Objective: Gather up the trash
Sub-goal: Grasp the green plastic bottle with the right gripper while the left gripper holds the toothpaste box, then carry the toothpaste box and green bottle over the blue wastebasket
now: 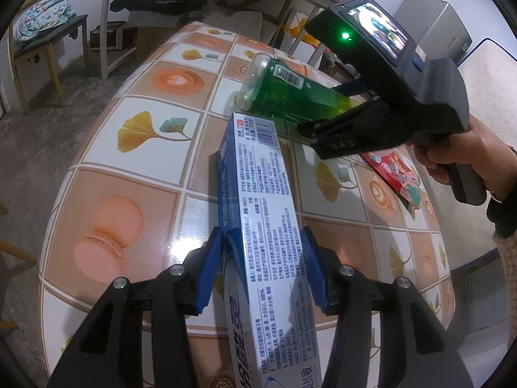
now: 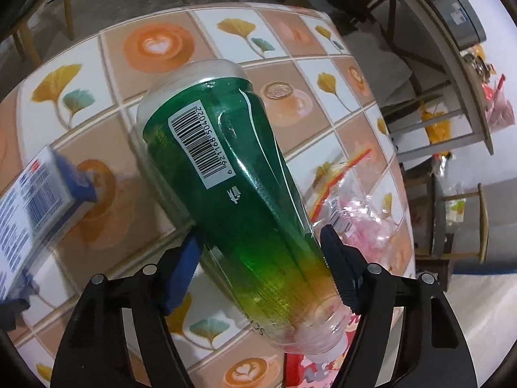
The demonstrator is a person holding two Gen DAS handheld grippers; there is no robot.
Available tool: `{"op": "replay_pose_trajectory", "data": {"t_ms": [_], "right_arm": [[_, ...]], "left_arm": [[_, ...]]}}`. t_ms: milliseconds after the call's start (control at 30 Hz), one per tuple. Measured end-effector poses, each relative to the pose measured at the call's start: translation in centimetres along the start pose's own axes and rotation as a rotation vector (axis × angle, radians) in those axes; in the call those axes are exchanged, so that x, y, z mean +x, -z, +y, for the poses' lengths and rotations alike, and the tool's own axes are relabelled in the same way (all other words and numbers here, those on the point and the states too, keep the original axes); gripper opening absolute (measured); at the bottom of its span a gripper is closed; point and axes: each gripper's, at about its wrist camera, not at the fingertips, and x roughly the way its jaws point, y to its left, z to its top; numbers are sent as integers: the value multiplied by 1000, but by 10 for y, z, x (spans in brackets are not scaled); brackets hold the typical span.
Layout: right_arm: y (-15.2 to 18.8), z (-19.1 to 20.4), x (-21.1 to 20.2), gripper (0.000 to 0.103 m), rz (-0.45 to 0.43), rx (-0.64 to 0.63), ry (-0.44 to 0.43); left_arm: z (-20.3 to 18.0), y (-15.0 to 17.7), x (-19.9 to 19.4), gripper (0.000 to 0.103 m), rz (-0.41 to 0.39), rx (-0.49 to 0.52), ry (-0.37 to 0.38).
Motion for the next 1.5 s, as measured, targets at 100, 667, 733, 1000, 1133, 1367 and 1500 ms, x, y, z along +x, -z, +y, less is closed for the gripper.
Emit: {"op": "replay_pose_trajectory", "data": {"t_ms": [100,667,733,1000,1133,1367,1500], "right_arm": [[10,3,-8,69,12,8,-51],[146,-16,-35,67,132,509,-525],[151,-12,-33,69,126,518,-515],[180,-5,-33,63,37,664,-549],[206,-8,-40,62,-18,762,-584],[257,-18,-48,61,-108,929,-669],[284,-14,-54,61,-142,993,-704]], "left_arm": [[0,0,0,47,-2,-4,4],[0,4,0,47,-12,6,16],[-2,5,0,47,-10,10,20],[-8,12,-4,43,11,7,48],[-13,18,-6,42,23,3,70],[-30,29,-8,39,43,24,102],[-49,35,-11,38,47,58,122]]}}
